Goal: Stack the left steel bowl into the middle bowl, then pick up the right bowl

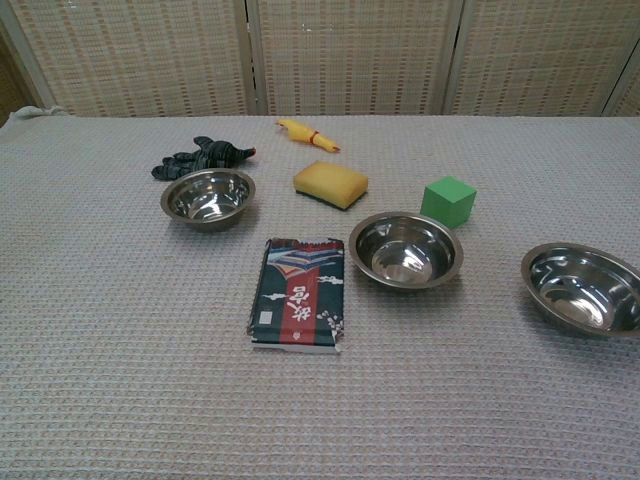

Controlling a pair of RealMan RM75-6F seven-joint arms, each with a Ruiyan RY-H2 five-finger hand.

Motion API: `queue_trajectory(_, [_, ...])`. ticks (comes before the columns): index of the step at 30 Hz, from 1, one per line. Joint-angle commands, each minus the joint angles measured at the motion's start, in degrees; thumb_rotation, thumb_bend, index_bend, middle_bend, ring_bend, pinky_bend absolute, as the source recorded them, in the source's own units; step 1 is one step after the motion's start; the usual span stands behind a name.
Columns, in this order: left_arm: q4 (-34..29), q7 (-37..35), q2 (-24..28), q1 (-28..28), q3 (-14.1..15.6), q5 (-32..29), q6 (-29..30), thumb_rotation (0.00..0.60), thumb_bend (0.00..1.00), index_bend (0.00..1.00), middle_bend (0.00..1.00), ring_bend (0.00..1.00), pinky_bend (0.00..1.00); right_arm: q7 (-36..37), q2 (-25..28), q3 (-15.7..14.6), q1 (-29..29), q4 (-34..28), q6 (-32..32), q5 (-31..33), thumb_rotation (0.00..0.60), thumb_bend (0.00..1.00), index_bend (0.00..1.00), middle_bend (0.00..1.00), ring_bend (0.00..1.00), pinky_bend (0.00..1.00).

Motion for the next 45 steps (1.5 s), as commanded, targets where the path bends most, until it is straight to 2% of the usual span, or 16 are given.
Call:
queue_trajectory(1, [0.63, 0.71, -1.26, -0.44, -0.24, 0.34, -0.36, 0.6, 0.41, 0.01, 0.05, 0.03, 0.17, -0.29, 0.23, 0.4, 0.26, -0.25, -2.1, 0.52, 0.6, 0.1, 0.0, 0.0, 0.0, 0.0])
queue_trajectory(5, [3.3, 0.12, -5.53, -2.48, -1.5, 1.09, -1.64, 0.6, 0.41, 0.01, 0.05, 0.04, 0.19, -1.1, -0.24, 1.03, 0.7, -0.26, -4.07, 1.21, 0.6, 0.1, 0.0, 0.0, 0.0, 0.0])
queue_trajectory(9, [6.92, 0.72, -11.42, -6.54, -4.49, 1.11, -4.46, 0.6, 0.41, 0.03, 0.06, 0.03, 0.19, -1.73, -0.77, 1.7, 1.25, -0.31, -6.21, 2.31, 0.6, 0.1, 0.0, 0.0, 0.0, 0.0])
queue_trajectory(12, [9.22, 4.33, -15.45, -10.6, -7.19, -0.11, -8.85, 0.6, 0.41, 0.04, 0.05, 0.01, 0.19, -1.97, -0.99, 2.47, 1.68, -0.17, -7.68, 3.71, 0.6, 0.1, 0.0, 0.0, 0.0, 0.0])
queue_trajectory(18, [13.43, 7.75, -22.33, -19.14, -12.55, -6.63, -20.12, 0.6, 0.42, 0.06, 0.05, 0.0, 0.19, -1.08, -0.72, 3.88, 2.31, -0.03, -9.55, 5.98, 0.6, 0.1, 0.0, 0.0, 0.0, 0.0])
queue_trajectory(23, [21.93, 9.76, -29.72, -25.36, -15.54, -10.61, -25.79, 0.6, 0.41, 0.08, 0.03, 0.0, 0.2, -0.26, -0.6, 5.07, 2.96, 0.36, -11.65, 8.59, 0.6, 0.1, 0.0, 0.0, 0.0, 0.0])
queue_trajectory(28, [32.86, 8.86, -35.75, -30.26, -16.81, -13.39, -29.89, 0.6, 0.41, 0.12, 0.03, 0.0, 0.19, 0.38, -0.26, 5.65, 3.32, 0.49, -13.07, 9.98, 0.6, 0.1, 0.0, 0.0, 0.0, 0.0])
queue_trajectory(32, [40.53, 6.45, -39.21, -33.06, -17.06, -14.14, -30.8, 0.6, 0.41, 0.15, 0.03, 0.0, 0.19, 0.9, -0.01, 5.66, 3.33, 0.41, -13.72, 10.29, 0.6, 0.1, 0.0, 0.0, 0.0, 0.0])
queue_trajectory(40, [54.36, -0.99, -45.83, -38.24, -15.79, -13.22, -30.33, 0.6, 0.41, 0.35, 0.06, 0.0, 0.2, 0.53, -0.14, 5.74, 4.1, 0.45, -16.38, 11.34, 0.6, 0.1, 0.0, 0.0, 0.0, 0.0])
queue_trajectory(45, [62.89, -7.88, -50.32, -40.2, -15.13, -11.96, -25.07, 0.6, 0.43, 0.61, 0.19, 0.07, 0.24, 0.54, -0.03, 5.86, 4.34, 0.31, -17.28, 11.97, 0.6, 0.1, 0.0, 0.0, 0.0, 0.0])
